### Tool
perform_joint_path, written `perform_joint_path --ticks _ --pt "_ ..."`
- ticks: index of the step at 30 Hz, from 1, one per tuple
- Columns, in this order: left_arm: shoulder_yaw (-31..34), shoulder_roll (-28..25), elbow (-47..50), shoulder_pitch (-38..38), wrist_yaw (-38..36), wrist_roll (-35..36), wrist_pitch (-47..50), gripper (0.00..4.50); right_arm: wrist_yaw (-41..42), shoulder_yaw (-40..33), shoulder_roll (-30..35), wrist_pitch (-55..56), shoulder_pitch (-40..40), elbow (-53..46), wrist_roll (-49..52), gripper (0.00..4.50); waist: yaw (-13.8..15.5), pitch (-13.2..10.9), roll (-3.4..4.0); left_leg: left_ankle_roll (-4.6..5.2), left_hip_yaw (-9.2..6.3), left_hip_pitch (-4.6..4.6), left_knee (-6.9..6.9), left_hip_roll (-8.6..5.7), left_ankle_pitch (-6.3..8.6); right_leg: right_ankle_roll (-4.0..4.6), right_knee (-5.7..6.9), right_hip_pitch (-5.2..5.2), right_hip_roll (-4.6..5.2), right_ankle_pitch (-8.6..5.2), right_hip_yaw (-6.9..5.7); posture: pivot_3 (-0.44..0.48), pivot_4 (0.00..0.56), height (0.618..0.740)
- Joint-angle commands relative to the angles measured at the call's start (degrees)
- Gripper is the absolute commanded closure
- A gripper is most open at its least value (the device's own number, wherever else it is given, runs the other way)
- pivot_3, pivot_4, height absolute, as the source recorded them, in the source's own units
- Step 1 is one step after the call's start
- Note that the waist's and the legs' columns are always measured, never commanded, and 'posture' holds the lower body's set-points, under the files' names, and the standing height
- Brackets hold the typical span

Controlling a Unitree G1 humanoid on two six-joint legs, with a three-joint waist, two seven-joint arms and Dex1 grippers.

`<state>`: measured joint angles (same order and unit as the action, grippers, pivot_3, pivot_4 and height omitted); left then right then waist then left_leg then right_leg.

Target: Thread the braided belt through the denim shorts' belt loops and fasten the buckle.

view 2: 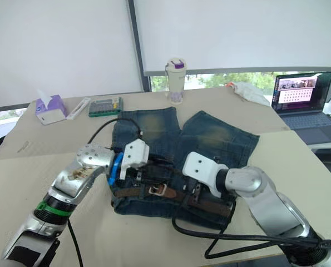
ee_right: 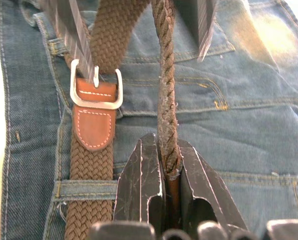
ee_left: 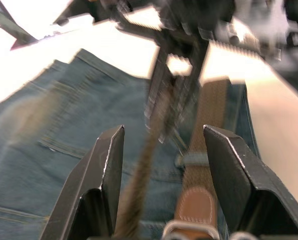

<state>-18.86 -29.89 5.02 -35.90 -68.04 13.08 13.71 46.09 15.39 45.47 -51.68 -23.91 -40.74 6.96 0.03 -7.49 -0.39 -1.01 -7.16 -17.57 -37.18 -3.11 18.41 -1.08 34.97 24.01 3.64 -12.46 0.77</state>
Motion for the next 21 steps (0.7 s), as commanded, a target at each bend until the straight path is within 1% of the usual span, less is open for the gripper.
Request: perform_joint_path --ticks 1,3,6,7,8,9,14,15,16,18,21 --pt "-0.4 -0.2 -2.5 -1.7 -0.9 -2.3 -4.3 2.12 -0.1 -0.2 0.1 0.2 -1.8 -1.8 0.6 4.5 0.1 0.0 0.0 0.01 0.0 -0.01 -0.02 0.0 0.0 0.0 0.0 0.0 0.0 0.0 0.0 0.0 0.15 0.74" --pt "-0.2 -0.1 -3.7 -1.9 -1.1 -2.8 -5.4 2.69 -0.4 -0.3 0.1 -0.2 -1.9 -2.3 0.8 4.5 0.1 0.0 0.0 0.02 0.01 -0.02 -0.03 0.0 0.01 0.0 0.0 0.01 0.0 0.0 0.01 0.0 0.15 0.74" --pt "0.3 0.4 -4.3 -2.2 -1.0 -2.5 -5.7 3.72 -0.8 -0.4 -0.2 -0.8 -1.6 -2.8 1.2 4.5 0.2 0.0 0.0 0.04 0.01 -0.03 -0.06 0.01 0.02 0.0 0.01 0.01 0.0 0.0 0.0 0.0 0.15 0.74" --pt "0.6 0.6 -4.2 -2.2 -0.9 -2.1 -5.5 3.99 -0.9 -0.4 -0.2 -1.0 -1.5 -3.0 1.4 4.5 0.2 0.0 0.0 0.04 0.0 -0.03 -0.06 0.0 0.02 0.0 0.01 0.01 0.0 0.0 0.0 0.0 0.15 0.74" --pt "0.9 0.7 -4.0 -2.3 -0.8 -1.7 -5.2 4.38 -1.0 -0.5 -0.2 -1.2 -1.4 -3.1 1.5 4.5 0.2 0.0 0.0 0.08 0.0 -0.03 -0.07 0.0 0.05 0.0 0.01 0.01 0.0 0.0 0.01 0.0 0.15 0.74" --pt "1.2 0.8 -3.7 -2.3 -0.9 -1.2 -4.7 4.47 -1.1 -0.5 -0.3 -1.4 -1.2 -3.2 1.8 4.5 0.2 0.0 0.0 0.14 -0.01 -0.03 -0.07 0.01 0.08 0.0 0.02 0.01 0.0 0.0 0.01 0.0 0.15 0.74" --pt "2.3 -0.1 -3.0 -1.2 -0.9 -0.4 -3.8 4.47 -0.5 -2.6 -1.6 -2.0 0.3 -3.6 5.4 4.5 0.2 0.0 -0.01 0.2 -0.01 -0.02 -0.08 0.01 0.11 0.0 0.02 0.01 0.0 0.0 0.0 0.0 0.15 0.74" --pt "2.5 -0.6 -3.1 -0.5 -0.8 -0.6 -3.9 4.5 -0.2 -2.8 -1.5 -2.1 0.9 -3.8 6.1 3.58 0.1 0.0 0.0 0.19 -0.01 -0.03 -0.09 0.01 0.11 0.0 0.03 0.01 0.0 0.0 0.0 0.0 0.15 0.74" --pt "2.6 -1.0 -3.2 0.2 -0.8 -0.9 -4.3 4.5 -0.6 -2.5 -1.4 -2.0 1.3 -3.7 6.0 3.34 0.1 0.0 0.02 0.19 -0.02 -0.02 -0.09 0.01 0.11 0.0 0.03 0.01 0.0 0.0 0.01 0.0 0.15 0.74" --pt "2.4 -2.1 -3.6 1.6 -0.8 -2.4 -6.0 4.5 -2.6 -1.3 -1.9 -1.5 1.9 -2.6 4.8 2.66 0.0 0.1 0.03 0.2 -0.05 0.01 -0.08 0.03 0.11 0.0 0.04 0.0 -0.02 0.0 0.02 0.0 0.15 0.74" --pt "2.0 -3.6 -3.6 4.6 -0.4 -3.8 -7.8 4.5 -4.1 3.3 -0.7 0.3 4.1 -1.1 1.7 1.65 0.0 0.1 0.05 0.2 -0.08 0.01 -0.08 0.04 0.11 0.03 0.05 0.05 -0.02 0.02 0.05 0.0 0.15 0.74"
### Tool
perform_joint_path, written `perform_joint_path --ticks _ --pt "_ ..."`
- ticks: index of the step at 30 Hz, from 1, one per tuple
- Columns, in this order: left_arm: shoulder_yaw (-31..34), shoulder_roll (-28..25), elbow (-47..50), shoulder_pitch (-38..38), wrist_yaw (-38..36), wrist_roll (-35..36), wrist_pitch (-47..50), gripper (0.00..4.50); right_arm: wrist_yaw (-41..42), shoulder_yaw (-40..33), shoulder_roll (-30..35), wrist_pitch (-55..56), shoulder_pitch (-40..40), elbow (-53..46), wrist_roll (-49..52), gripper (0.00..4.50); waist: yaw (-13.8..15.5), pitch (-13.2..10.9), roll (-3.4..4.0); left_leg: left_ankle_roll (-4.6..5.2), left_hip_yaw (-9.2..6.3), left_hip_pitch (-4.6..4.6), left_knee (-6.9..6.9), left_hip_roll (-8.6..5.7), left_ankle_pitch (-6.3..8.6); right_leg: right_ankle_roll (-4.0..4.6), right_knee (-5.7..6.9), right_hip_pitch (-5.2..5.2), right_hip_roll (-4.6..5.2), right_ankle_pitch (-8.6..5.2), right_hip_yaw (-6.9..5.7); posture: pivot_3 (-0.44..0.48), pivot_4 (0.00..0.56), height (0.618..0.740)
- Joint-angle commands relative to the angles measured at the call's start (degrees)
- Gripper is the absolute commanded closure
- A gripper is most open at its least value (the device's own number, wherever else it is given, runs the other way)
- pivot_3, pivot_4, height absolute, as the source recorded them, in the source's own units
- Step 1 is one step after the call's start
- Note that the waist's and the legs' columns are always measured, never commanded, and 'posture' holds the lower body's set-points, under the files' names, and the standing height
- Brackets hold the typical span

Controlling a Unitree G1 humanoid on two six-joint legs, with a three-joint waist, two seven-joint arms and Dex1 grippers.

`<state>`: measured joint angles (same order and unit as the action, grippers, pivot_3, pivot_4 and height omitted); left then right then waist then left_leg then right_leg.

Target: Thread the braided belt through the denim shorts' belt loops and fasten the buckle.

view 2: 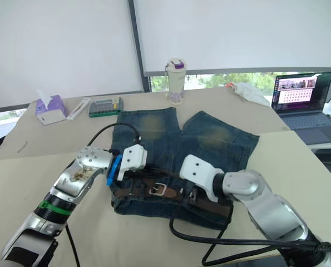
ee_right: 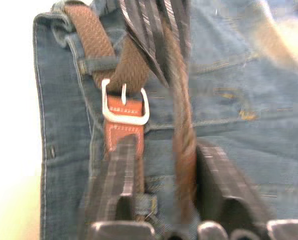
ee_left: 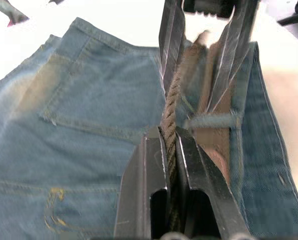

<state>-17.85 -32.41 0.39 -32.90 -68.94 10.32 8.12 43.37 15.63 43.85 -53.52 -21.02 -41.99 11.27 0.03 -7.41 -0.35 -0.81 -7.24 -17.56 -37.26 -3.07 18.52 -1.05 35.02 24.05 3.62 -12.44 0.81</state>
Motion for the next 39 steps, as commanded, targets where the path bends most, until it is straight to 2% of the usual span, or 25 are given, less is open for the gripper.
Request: perform_joint_path --ticks 1,10,15,21,22,25,29,33,39 --pt "1.0 -1.3 1.1 2.4 1.0 -1.5 -2.4 4.5 -1.4 4.4 1.6 2.9 2.1 0.4 -3.5 1.65 0.1 0.0 0.01 0.0 0.0 0.01 0.0 0.0 0.0 0.0 0.0 -0.02 0.0 0.0 0.0 0.0 0.15 0.74" --pt "1.5 -1.5 -0.7 5.4 6.1 -5.6 -4.0 4.5 0.2 5.8 3.8 4.6 5.5 0.2 -3.2 1.65 0.5 0.0 0.01 0.09 0.01 -0.01 -0.12 -0.03 0.05 -0.01 -0.01 -0.06 0.03 0.0 -0.02 0.0 0.15 0.74" --pt "1.0 -1.6 -0.1 6.5 6.7 -6.5 -4.2 4.5 0.3 9.5 5.8 8.0 5.7 3.2 -7.7 1.65 0.4 0.1 -0.01 0.08 0.04 -0.01 -0.12 -0.02 0.04 -0.01 -0.01 -0.04 0.01 0.0 -0.01 0.0 0.15 0.74" --pt "1.2 -1.4 0.2 6.5 8.3 -7.1 -3.7 4.5 -1.2 10.6 4.8 10.3 5.3 6.5 -12.0 1.65 0.3 0.2 -0.04 0.06 0.1 0.01 -0.12 -0.01 0.04 -0.01 0.0 -0.08 0.0 0.0 -0.01 0.0 0.15 0.74" --pt "1.4 -1.4 0.0 6.4 8.9 -7.4 -3.8 4.5 -1.4 10.3 4.7 10.4 5.4 6.7 -12.4 2.17 0.4 0.2 -0.04 0.07 0.09 0.01 -0.12 -0.01 0.04 -0.01 0.0 -0.08 0.0 0.0 -0.01 0.0 0.15 0.74" --pt "4.0 0.6 -3.6 3.9 17.1 -10.5 -3.6 4.5 -1.3 9.7 5.1 10.7 6.0 6.4 -13.2 3.15 0.6 0.2 -0.03 0.07 0.07 0.02 -0.15 -0.03 0.04 -0.01 0.01 -0.09 0.0 0.0 -0.01 0.0 0.15 0.74" --pt "4.1 1.0 -1.1 5.0 16.4 -9.3 -3.4 4.5 -1.3 9.0 5.4 11.1 7.6 5.8 -13.7 4.49 0.6 0.2 -0.02 0.02 0.05 -0.02 -0.24 -0.02 0.02 -0.01 0.02 -0.08 0.0 0.01 -0.02 0.0 0.15 0.74" --pt "0.9 -0.1 1.4 6.9 12.3 -10.1 -7.7 4.5 -1.4 7.3 4.2 10.9 8.1 4.7 -12.6 4.49 0.7 0.3 0.0 0.0 0.03 -0.01 -0.25 -0.02 0.01 -0.01 0.0 -0.09 0.05 0.01 0.04 0.0 0.15 0.74" --pt "-0.6 0.3 -0.8 5.8 11.7 -11.8 -11.7 4.5 -0.9 3.9 3.1 10.6 8.3 3.6 -10.9 4.49 0.7 0.3 0.0 0.09 0.05 -0.1 -0.4 -0.03 0.06 -0.03 0.03 -0.09 0.08 0.02 -0.03 0.0 0.15 0.74"
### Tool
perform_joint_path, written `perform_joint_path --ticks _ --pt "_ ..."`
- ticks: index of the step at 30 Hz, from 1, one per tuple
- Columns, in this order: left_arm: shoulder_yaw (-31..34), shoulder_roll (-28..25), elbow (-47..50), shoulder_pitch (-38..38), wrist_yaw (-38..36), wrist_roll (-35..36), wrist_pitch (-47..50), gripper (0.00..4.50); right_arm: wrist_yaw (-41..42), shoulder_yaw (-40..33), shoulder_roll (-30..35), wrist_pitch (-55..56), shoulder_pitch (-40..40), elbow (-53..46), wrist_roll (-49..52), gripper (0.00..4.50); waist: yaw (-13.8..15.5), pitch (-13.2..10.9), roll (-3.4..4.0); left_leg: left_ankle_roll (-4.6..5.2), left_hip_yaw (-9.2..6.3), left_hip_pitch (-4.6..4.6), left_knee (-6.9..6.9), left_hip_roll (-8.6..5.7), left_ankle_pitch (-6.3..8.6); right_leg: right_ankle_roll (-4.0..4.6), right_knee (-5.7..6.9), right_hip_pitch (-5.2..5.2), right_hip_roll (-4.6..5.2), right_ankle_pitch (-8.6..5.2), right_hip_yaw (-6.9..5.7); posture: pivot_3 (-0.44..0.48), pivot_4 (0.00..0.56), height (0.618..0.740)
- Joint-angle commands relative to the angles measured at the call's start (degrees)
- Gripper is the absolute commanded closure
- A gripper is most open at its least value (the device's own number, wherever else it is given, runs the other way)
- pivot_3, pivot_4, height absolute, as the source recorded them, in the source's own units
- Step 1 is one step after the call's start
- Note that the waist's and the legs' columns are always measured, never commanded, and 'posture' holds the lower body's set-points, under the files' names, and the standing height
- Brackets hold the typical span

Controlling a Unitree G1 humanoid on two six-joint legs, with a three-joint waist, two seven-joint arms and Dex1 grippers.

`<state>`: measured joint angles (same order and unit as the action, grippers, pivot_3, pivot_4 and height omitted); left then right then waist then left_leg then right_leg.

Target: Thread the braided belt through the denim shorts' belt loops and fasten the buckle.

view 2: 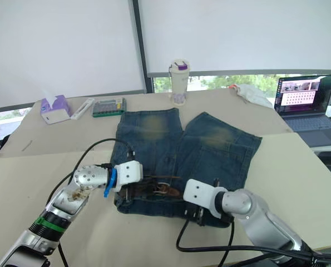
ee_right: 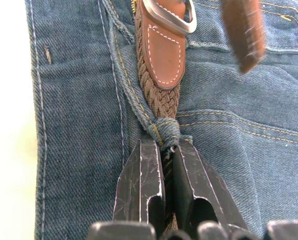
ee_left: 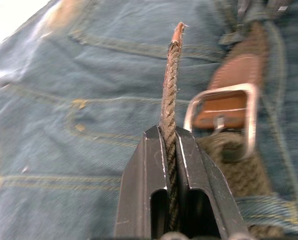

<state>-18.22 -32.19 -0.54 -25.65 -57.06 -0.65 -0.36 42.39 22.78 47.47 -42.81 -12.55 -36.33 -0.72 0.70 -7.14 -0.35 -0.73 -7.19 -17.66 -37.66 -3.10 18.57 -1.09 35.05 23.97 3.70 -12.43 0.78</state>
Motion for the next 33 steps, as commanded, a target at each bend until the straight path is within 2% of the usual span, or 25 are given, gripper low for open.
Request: perform_joint_path --ticks 1,9,19,33 --pt "-0.3 0.3 -0.6 -1.8 0.1 -1.2 -4.3 4.5 0.1 -4.0 -0.6 -0.3 -0.1 -2.4 1.5 4.49 0.0 0.0 0.0 0.0 0.01 0.0 0.0 0.0 0.0 0.0 0.0 0.0 -0.01 0.0 0.0 0.0 0.15 0.74" --pt "1.0 1.8 -4.0 -3.7 2.0 -1.2 -14.1 4.5 0.4 -7.2 -2.1 -3.7 0.1 -6.0 5.3 4.49 0.0 0.0 0.0 -0.01 0.0 -0.06 -0.05 0.0 0.0 0.0 0.01 0.04 -0.02 0.01 0.01 0.0 0.15 0.74" --pt "1.8 -3.8 -14.5 -6.6 4.4 -6.5 -33.7 4.5 0.8 -11.7 -2.1 -7.1 -0.2 -8.1 10.0 4.49 0.0 0.0 0.02 -0.01 -0.01 -0.06 -0.05 0.0 0.0 0.0 -0.01 0.05 -0.01 0.02 0.02 0.0 0.15 0.74" --pt "2.3 -3.0 -15.2 -5.6 4.5 -4.3 -33.7 4.5 0.3 -11.4 -0.7 -6.0 0.0 -7.7 10.6 4.49 0.0 0.0 0.04 0.08 0.03 -0.1 -0.11 -0.03 0.05 -0.03 0.01 0.05 -0.03 0.04 -0.01 0.0 0.15 0.74"
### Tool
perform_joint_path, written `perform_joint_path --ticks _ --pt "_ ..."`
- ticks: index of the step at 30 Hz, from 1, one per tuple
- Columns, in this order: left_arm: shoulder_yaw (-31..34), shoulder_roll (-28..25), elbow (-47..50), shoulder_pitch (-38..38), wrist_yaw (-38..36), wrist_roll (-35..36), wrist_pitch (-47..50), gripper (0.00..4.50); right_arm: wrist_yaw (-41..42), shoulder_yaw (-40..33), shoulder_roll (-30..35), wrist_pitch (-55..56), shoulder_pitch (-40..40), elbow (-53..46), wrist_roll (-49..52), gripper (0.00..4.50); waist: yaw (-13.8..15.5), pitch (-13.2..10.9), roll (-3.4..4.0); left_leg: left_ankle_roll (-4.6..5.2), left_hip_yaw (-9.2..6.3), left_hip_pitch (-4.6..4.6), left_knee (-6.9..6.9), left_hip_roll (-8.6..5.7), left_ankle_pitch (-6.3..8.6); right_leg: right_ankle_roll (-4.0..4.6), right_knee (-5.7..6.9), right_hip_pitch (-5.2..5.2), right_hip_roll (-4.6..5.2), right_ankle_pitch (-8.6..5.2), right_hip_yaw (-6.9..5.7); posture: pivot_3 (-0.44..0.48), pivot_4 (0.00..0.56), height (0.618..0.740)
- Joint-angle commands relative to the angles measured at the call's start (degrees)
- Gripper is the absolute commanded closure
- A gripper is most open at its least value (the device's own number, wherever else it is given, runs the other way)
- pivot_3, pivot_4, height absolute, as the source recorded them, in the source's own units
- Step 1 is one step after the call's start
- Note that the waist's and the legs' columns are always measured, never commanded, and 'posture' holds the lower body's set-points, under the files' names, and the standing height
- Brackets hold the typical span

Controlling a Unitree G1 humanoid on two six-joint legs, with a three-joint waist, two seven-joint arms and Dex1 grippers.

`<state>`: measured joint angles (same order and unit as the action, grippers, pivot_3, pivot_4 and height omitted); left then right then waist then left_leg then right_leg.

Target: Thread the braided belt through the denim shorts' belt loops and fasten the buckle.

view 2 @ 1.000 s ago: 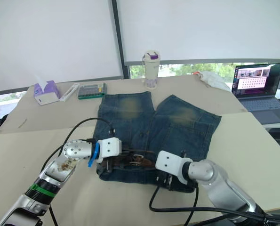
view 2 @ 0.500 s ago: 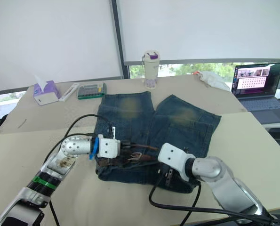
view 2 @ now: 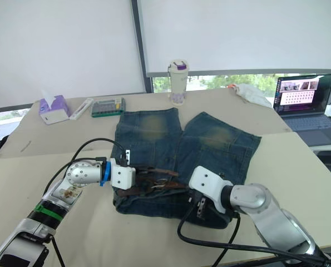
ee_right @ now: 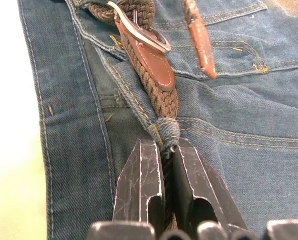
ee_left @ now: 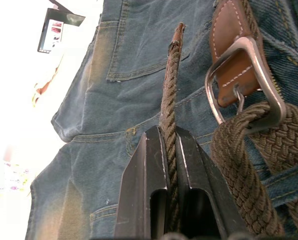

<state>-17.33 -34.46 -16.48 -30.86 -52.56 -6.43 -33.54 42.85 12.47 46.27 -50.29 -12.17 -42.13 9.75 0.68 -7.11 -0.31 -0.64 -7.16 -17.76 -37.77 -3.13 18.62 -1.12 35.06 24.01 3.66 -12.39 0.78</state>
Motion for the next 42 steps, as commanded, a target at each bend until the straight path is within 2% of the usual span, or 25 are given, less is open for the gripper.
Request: perform_joint_path --ticks 1,5,6,12,16,23,31,34,40,42 --pt "1.5 -0.9 0.4 -0.4 -0.1 1.5 -0.9 4.5 -0.3 -1.0 0.5 1.5 -0.3 -1.8 0.1 4.49 0.0 0.0 0.0 0.0 0.0 0.0 -0.01 0.0 0.0 0.0 0.0 -0.01 0.0 0.0 0.0 0.0 0.15 0.74" --pt "2.9 -0.1 0.7 0.4 0.8 3.0 3.4 4.5 0.7 -1.2 1.0 0.9 1.0 -1.9 1.6 4.49 0.0 0.0 0.0 0.0 0.0 0.0 -0.01 -0.01 0.0 0.0 0.0 0.0 0.01 0.0 0.0 0.0 0.15 0.74" --pt "3.2 0.3 1.3 0.7 1.0 3.6 5.0 4.5 1.9 -1.9 1.2 0.3 1.9 -3.0 3.4 3.59 0.0 0.0 0.0 0.0 0.01 0.0 -0.01 -0.01 0.0 -0.01 0.0 0.0 0.0 0.0 -0.01 0.0 0.15 0.74" --pt "3.4 1.9 6.2 3.0 1.3 4.5 10.9 4.5 1.7 -3.6 -3.4 -3.3 -0.7 -5.7 10.4 1.56 -0.2 0.0 0.02 0.31 -0.14 0.03 -0.04 0.02 0.17 0.0 0.04 0.0 -0.02 0.03 0.05 0.0 0.15 0.74" --pt "3.7 2.4 8.5 3.8 1.2 4.7 13.9 4.5 0.3 -1.3 -3.6 -2.9 -2.9 -3.9 9.5 1.56 0.0 0.0 0.03 0.31 -0.17 0.08 -0.04 0.0 0.18 0.0 0.02 -0.04 -0.02 0.03 0.04 0.0 0.15 0.74" --pt "4.1 2.3 10.8 4.8 1.3 4.7 16.4 4.5 -1.3 8.4 -3.1 2.7 -8.1 5.5 0.8 1.56 -0.1 0.0 0.04 0.22 -0.12 0.1 -0.04 -0.01 0.13 -0.01 0.02 0.01 -0.01 0.04 0.03 0.0 0.15 0.74" --pt "4.5 1.7 11.6 5.2 1.5 4.6 17.1 4.5 -2.2 12.9 -3.4 7.1 -9.6 10.1 -5.9 1.56 -0.1 0.0 0.04 0.19 -0.15 0.1 -0.04 0.0 0.11 -0.01 0.02 0.03 0.0 0.05 0.07 0.0 0.15 0.74" --pt "4.9 0.7 11.6 6.0 1.3 4.6 16.8 4.5 -2.2 11.1 -3.9 6.1 -9.1 9.4 -5.2 2.34 -0.1 0.0 0.05 0.19 -0.16 0.1 -0.04 0.01 0.11 -0.01 0.02 0.03 0.0 0.05 0.07 0.0 0.15 0.74" --pt "5.8 -0.7 12.2 7.4 0.6 5.6 16.4 4.5 -3.9 7.8 -4.4 3.5 -7.8 9.2 -5.2 4.45 0.0 0.0 0.06 0.23 -0.2 0.09 -0.04 0.02 0.13 0.0 0.02 0.03 0.03 0.06 0.07 0.0 0.15 0.74" --pt "6.2 -1.6 12.4 8.1 0.0 5.9 15.9 4.5 -4.4 5.9 -4.8 2.5 -7.0 8.8 -4.6 4.48 0.0 0.0 0.06 0.24 -0.2 0.09 -0.04 0.01 0.14 0.0 0.02 0.03 0.05 0.06 0.06 0.0 0.15 0.74"
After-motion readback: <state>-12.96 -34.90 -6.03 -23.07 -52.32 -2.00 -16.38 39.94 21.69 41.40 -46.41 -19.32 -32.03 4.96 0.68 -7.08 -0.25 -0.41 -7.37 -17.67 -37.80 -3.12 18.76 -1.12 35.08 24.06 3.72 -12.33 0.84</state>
